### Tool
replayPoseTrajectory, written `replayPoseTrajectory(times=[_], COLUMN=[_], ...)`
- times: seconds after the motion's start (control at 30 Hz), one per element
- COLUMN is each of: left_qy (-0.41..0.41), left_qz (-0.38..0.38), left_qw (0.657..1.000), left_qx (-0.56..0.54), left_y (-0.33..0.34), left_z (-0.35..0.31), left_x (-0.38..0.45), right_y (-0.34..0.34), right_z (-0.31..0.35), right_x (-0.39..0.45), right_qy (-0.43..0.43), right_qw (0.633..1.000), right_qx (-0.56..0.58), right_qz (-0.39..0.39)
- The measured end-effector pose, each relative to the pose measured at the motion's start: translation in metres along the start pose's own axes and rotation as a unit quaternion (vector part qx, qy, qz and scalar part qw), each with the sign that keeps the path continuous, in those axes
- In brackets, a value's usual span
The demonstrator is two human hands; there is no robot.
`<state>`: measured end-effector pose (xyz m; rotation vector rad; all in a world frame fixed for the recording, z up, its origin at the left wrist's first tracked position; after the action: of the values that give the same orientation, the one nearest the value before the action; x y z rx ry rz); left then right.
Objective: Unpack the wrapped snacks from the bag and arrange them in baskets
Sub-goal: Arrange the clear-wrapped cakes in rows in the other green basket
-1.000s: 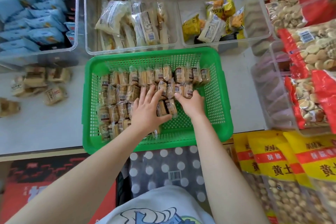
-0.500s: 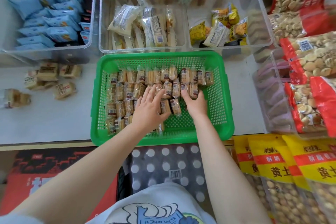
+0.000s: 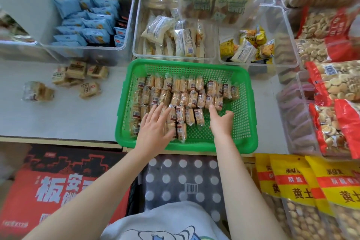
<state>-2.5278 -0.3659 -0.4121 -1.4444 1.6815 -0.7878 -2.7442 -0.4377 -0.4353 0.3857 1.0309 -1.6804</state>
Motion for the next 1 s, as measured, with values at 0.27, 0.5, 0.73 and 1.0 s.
replayPoseTrajectory(times=[0.27,0.5,0.73,1.0], left_qy=[-0.062,-0.222,-0.289,-0.283], left_qz=[-0.195,-0.171,-0.048,-0.065], left_qw=[0.976,0.959,0.955,0.955], left_qx=[-0.078,-0.043,0.05,0.066], left_y=[-0.085,-0.096,-0.067,-0.064], left_z=[0.074,0.256,0.372,0.38], left_x=[-0.035,-0.077,-0.093,-0.093], right_y=[0.111,0.271,0.407,0.467], right_z=[0.066,0.093,0.094,0.094], right_x=[-0.119,-0.168,-0.134,-0.12], right_qy=[-0.216,-0.245,-0.312,-0.426], right_qw=[0.961,0.921,0.877,0.717], right_qx=[-0.085,-0.172,-0.337,-0.551], right_qz=[0.147,0.251,0.143,0.026])
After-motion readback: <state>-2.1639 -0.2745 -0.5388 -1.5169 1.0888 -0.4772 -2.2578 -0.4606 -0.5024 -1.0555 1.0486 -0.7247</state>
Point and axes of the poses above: each hand's wrist, its own x-axis towards the middle knuckle, its own y-axis out of the palm, z = x × y, the point moved 7 cm from there along x, towards the middle knuckle, and after that the axes turned 9 degrees about y, right-handed, at the moved point
